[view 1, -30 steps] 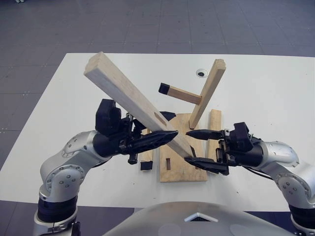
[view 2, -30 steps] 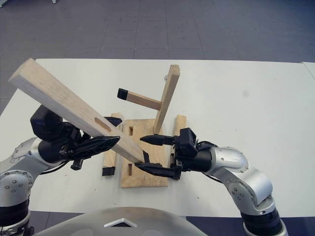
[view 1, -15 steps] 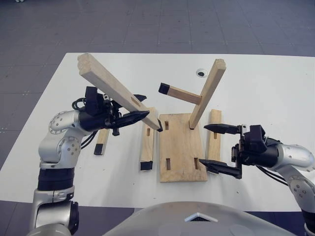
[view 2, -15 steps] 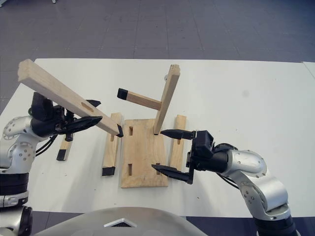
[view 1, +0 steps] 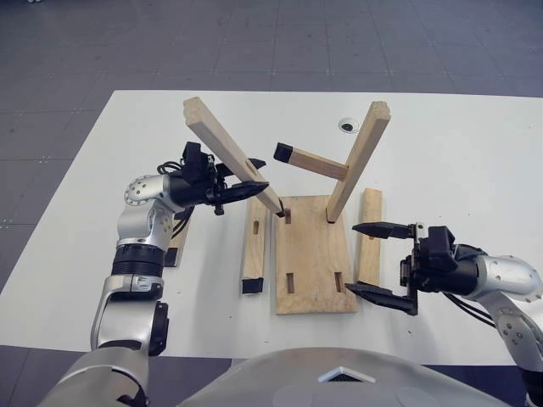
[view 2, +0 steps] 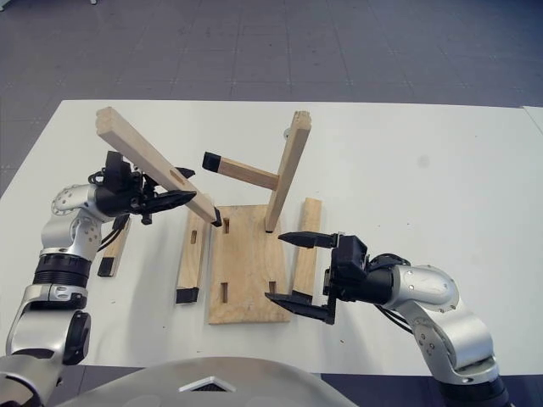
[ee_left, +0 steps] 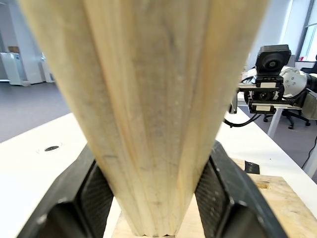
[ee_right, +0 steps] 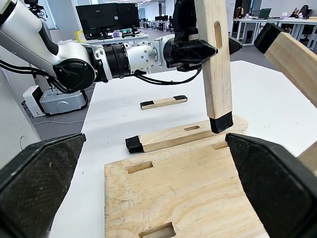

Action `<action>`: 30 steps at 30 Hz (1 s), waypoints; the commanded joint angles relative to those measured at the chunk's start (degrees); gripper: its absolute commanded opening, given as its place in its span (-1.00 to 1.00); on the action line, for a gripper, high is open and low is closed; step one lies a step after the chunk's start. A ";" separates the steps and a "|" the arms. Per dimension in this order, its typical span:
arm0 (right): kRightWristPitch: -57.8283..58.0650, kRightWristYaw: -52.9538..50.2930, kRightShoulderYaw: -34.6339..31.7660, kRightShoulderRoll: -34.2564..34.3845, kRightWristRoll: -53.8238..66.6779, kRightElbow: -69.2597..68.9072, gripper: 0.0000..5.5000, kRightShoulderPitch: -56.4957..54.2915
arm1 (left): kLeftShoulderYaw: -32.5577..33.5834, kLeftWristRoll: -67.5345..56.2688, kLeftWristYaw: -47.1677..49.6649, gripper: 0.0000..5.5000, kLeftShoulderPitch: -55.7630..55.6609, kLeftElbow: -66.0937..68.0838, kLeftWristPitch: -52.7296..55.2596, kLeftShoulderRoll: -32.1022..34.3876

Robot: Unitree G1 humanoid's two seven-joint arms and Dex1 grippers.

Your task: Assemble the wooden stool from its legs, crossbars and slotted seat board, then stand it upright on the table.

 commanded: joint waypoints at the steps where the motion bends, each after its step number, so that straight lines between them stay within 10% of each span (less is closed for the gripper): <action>1: 0.10 0.36 0.14 -0.98 0.05 -0.81 0.89 -0.76 | -0.20 2.18 -2.03 -0.25 -2.44 3.65 -1.89 -0.54; 19: 0.31 -0.60 0.01 -0.99 0.29 -1.94 0.89 -0.61 | -0.09 7.78 -3.56 -0.25 -7.36 21.12 -10.09 -4.86; 30: 0.16 -1.12 -0.76 -1.01 0.68 -2.49 0.89 -0.07 | -7.61 3.00 -6.29 -0.25 -3.54 12.03 -4.82 3.33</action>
